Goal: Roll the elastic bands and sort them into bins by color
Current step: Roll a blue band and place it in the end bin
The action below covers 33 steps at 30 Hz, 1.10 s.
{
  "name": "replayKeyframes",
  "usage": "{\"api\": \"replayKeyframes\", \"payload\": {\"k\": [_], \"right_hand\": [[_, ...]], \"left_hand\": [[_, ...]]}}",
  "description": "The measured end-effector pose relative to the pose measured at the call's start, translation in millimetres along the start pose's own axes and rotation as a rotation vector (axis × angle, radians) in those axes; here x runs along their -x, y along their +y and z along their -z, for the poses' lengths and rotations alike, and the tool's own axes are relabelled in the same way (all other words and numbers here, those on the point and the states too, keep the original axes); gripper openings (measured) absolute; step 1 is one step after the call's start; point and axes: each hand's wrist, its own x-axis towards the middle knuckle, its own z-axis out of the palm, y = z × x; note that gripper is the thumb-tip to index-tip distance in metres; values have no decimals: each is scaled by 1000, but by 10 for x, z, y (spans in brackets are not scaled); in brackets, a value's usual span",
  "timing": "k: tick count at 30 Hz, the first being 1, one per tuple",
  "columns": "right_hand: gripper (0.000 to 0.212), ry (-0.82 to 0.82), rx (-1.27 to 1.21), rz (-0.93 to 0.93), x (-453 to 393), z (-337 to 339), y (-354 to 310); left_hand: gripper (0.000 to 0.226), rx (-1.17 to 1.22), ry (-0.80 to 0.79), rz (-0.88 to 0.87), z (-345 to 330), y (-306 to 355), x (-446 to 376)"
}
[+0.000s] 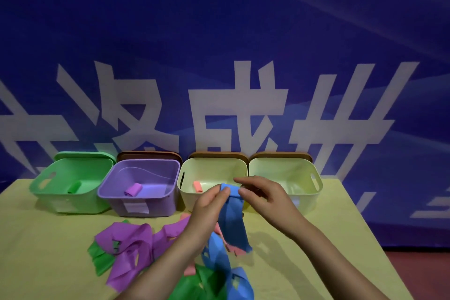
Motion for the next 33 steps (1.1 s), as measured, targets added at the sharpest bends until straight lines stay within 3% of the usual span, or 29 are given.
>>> {"api": "replayKeyframes", "payload": {"k": [5, 9, 12, 16, 20, 23, 26, 33], "right_hand": [[15, 50, -28, -99, -54, -191, 32], [23, 91, 1, -136, -40, -286, 64], [22, 106, -1, -146, -36, -390, 91], [22, 177, 30, -77, -33, -445, 142], [23, 222, 28, -24, -47, -403, 130], [12, 227, 12, -25, -77, -322, 149], [9, 251, 19, -44, -109, -221, 181], [21, 243, 321, 72, -119, -41, 300]], "left_hand": [[23, -172, -12, -171, 3, 8, -36], [54, -342, -2, -245, 94, -123, -78], [38, -434, -31, -275, 184, -179, -110], [34, -333, -44, -219, 179, -195, -165], [52, -191, -57, -146, 133, -195, -223], [27, -63, -75, -31, 83, -173, -274], [29, 60, -150, 111, 8, -135, -282], [39, 181, -124, 261, -150, -79, -407]]}}
